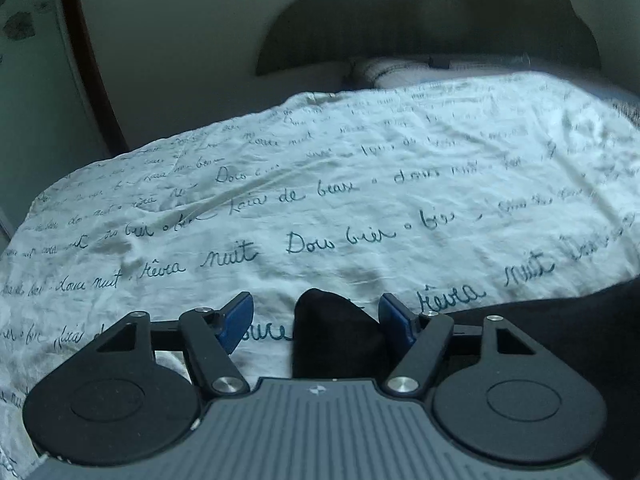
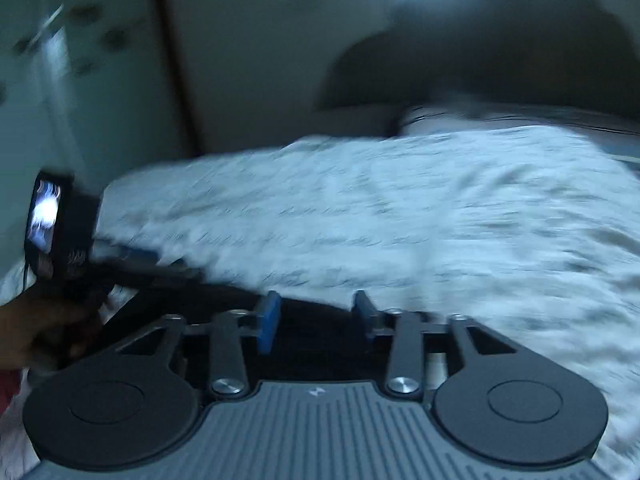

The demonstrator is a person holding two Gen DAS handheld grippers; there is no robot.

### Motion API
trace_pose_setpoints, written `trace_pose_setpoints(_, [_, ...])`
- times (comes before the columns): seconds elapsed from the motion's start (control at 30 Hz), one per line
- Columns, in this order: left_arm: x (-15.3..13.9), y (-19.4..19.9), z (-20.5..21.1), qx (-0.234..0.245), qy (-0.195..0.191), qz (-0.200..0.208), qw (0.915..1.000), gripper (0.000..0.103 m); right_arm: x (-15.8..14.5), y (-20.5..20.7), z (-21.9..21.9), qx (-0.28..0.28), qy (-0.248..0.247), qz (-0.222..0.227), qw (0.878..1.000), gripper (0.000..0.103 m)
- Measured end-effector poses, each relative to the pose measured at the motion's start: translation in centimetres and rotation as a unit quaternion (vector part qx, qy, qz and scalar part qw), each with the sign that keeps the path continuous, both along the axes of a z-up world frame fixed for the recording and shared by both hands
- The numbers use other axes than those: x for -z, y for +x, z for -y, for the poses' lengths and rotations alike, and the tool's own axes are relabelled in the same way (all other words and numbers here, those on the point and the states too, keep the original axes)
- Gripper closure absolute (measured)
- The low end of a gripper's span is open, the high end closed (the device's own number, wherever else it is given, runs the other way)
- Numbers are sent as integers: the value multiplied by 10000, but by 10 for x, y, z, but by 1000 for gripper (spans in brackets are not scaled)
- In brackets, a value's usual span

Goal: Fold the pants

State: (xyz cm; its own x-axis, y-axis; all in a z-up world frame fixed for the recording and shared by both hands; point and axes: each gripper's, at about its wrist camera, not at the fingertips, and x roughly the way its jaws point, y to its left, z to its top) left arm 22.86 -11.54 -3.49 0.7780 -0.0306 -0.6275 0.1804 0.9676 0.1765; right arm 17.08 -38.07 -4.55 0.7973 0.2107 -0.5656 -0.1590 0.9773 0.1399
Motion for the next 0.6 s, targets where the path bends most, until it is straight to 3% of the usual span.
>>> trace_pose_setpoints(0.07, [-10,-10,-9,0,-265,132,9996,33,13,11,-1,461,-573,-223,9970,48])
trace_pose_setpoints(0.13, [-18,-19,-16,113,-541,176,9983,30,4,-2,6,707,-228,-106,9972,42])
trace_pose_setpoints(0.23, [-22,-28,-16,427,-872,-48,9953,27,-18,-26,-12,300,-192,353,9987,42])
trace_pose_setpoints(0.33, [-9,-18,2,344,-483,-304,9978,25,-9,-6,-33,-306,-259,-39,9992,42])
trace_pose_setpoints(0.43, [-3,-10,5,246,-427,-333,9982,30,17,25,-31,-116,-469,-489,9976,41])
trace_pose_setpoints(0.5, [-16,-19,-8,267,-651,-165,9974,30,8,20,-14,129,47,-406,9991,40])
trace_pose_setpoints(0.57, [-27,-31,-25,408,-765,-26,9962,21,-6,-3,6,133,631,-90,9979,38])
trace_pose_setpoints(0.6, [-31,-37,-37,490,-837,-52,9953,18,-8,-13,17,170,833,-22,9964,30])
